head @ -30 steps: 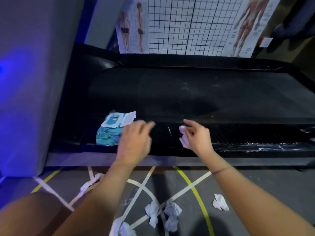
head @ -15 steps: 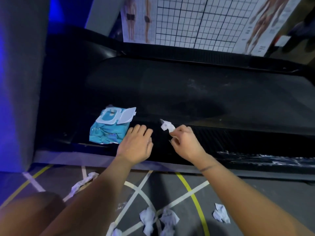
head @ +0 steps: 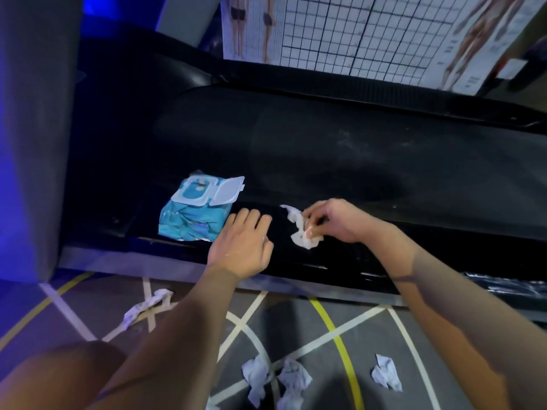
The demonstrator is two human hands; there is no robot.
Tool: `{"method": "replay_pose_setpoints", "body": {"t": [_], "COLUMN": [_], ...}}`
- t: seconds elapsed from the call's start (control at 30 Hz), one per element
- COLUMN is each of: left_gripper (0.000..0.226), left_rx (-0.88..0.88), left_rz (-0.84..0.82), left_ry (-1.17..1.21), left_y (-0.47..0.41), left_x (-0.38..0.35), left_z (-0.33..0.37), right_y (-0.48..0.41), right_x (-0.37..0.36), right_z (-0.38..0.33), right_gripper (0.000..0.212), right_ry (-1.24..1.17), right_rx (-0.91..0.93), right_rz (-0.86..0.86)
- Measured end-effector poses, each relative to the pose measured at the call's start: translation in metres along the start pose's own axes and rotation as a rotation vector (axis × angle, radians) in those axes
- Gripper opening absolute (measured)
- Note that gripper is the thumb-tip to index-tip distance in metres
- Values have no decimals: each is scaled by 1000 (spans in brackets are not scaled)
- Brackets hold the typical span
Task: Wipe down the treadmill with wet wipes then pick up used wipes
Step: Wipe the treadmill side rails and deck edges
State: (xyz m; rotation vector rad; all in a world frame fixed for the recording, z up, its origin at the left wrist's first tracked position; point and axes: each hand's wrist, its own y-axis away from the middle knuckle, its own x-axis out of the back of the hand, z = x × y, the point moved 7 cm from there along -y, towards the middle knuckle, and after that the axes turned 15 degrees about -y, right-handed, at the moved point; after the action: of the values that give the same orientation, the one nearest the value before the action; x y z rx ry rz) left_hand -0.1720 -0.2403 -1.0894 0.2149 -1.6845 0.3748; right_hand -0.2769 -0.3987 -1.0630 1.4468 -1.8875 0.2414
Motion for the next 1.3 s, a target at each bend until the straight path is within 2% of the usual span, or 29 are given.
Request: {"method": "replay_pose_setpoints", "body": {"t": [0.07,0.17,0.3,0.4,0.5,0.6,0.7,0.77,0.8,0.87,0.97,1.03,1.13,1.2,1.3], "left_gripper": [51,51,54,55,55,55,55,55,56,56,55,55,57,59,62], "left_rx": [2,-4,-4,-5,-1,0,2,1,2,5,6,7,11,13,20], "left_rz": [0,-8,-25,-40,-52,-57,-52,-48,-45,-40,-25,-17,-16,-25,-43], "left_ry": [-4,-20,-24,-27,-35,-31,-27,-24,-22,-24,-23,-19,-25,-29,-39], "left_y": [-1,-1,0,0,0,0,0,0,0,0,0,0,1,0,2], "left_x": [0,-1,1,1,1,2,3,2,1,0,-1,0,1,3,5], "left_z": [0,1,0,0,0,1,1,1,1,0,1,1,0,1,1], "right_y": [-9,-19,-20,-2,31,63,72,70,65,51,32,23,27,51,101], "right_x": [-1,-5,-7,-16,-20,-27,-22,-13,-7,8,22,23,-13,-31,-46], "right_z": [0,-1,23,24,13,-3,-15,-14,-12,-7,12,16,11,12,9], "right_gripper": [5,19,12,9,7,8,20,13,11,9,6,17,20,12,7], "right_ry": [43,65,105,175,218,246,223,43,-76,-271,-449,-238,183,269,267], "right_rx": [26,111,103,177,255,235,23,-163,-199,-207,-217,-146,54,97,153], "right_rz": [91,212,418,445,393,313,39,-141,-150,8,376,505,408,508,677]}}
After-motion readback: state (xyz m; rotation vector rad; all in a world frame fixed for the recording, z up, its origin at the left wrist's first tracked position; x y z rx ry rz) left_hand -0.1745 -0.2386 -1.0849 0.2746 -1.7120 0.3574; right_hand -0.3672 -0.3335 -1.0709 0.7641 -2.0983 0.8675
